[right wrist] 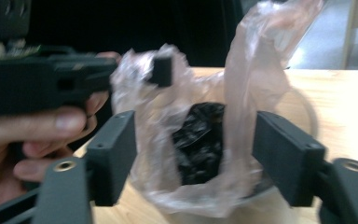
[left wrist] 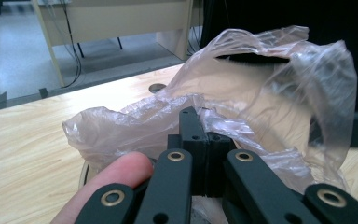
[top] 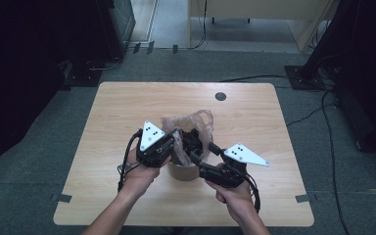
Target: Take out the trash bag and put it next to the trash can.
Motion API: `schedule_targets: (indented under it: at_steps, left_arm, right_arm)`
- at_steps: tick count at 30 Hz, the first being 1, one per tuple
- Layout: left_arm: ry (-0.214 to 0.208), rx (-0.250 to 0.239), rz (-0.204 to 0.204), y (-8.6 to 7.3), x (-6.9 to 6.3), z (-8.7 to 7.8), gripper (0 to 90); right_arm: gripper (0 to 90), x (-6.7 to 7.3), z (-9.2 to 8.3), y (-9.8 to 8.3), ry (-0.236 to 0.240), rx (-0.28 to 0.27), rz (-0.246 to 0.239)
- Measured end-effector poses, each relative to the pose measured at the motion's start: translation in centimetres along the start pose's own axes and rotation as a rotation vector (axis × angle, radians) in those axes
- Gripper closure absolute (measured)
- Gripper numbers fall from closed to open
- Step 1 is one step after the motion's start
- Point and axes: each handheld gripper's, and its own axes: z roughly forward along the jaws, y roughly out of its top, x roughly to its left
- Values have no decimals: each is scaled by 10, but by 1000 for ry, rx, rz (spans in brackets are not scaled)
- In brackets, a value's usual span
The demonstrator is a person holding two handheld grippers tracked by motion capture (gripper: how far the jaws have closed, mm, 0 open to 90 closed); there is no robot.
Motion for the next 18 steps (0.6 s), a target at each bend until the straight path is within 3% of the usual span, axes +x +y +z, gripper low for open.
schedule_targets:
  at_steps: [5,9,11,13,16,17,18]
  left_arm:
    - [9,-1,6,3,-1,-1,900]
    - [7,-10,0,4,-1,-4,900]
    - [5,-16,-1,4,-1,-6,893]
    - [12,-27,4,4,-1,-10,842]
    - [18,-31,-13,4,2,-16,625]
    - [19,-27,-24,3,3,-18,524]
    - [14,-23,-34,3,5,-20,468]
  right_arm:
    - [151,18,14,-3,0,50,-34]
    - [162,32,28,-4,-73,101,-101]
    - [296,34,36,-6,-120,134,-142]
    - [528,34,41,-9,-143,148,-167]
    - [830,30,45,-11,-160,142,-147]
    - [900,27,45,-11,-181,128,-137]
    - [900,25,45,-11,-182,119,-127]
